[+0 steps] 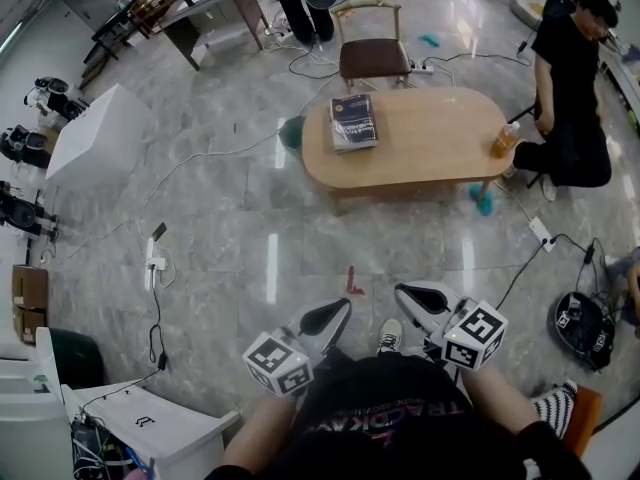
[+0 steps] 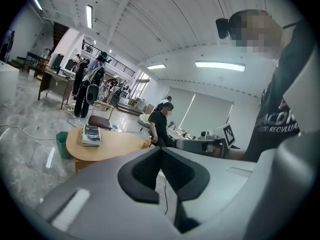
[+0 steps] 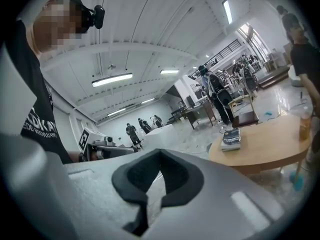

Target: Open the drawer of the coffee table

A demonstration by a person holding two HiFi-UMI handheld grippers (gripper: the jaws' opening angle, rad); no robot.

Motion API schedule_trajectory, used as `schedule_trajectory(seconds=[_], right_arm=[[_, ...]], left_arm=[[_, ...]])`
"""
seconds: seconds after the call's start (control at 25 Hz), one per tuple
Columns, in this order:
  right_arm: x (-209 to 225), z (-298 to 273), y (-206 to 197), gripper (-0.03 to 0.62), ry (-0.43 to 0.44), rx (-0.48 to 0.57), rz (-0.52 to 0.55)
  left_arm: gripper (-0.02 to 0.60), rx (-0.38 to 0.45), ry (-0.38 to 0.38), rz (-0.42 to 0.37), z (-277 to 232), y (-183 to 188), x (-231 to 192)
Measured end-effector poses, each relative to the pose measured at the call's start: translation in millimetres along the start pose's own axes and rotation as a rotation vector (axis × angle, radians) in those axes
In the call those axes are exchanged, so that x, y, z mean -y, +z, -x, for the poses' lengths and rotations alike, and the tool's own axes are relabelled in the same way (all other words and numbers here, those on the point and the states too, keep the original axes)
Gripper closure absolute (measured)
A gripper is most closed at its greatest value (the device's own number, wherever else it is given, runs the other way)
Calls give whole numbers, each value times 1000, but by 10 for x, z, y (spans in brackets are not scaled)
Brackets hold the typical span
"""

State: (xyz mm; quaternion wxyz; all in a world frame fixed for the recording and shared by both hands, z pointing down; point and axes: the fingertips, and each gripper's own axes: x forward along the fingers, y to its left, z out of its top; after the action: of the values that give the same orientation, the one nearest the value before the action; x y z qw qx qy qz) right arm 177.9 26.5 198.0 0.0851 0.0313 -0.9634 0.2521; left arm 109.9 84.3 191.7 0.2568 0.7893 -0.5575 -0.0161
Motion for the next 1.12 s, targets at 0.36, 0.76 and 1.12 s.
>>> schedule_trajectory(seconds=[0.36,0.76,1.12], right_arm=[[138,-299,148,592,-82,32,-5],[-32,-948,325,592,-222,91,-12],[-217,-1433,242,592,-355,124,-25]], left_arm=[[577,-8,-12,-47,26,216,-480],[577,-60,-130,-89,297,499,-1175],[577,-90,-208,-78,643,508,-1806]])
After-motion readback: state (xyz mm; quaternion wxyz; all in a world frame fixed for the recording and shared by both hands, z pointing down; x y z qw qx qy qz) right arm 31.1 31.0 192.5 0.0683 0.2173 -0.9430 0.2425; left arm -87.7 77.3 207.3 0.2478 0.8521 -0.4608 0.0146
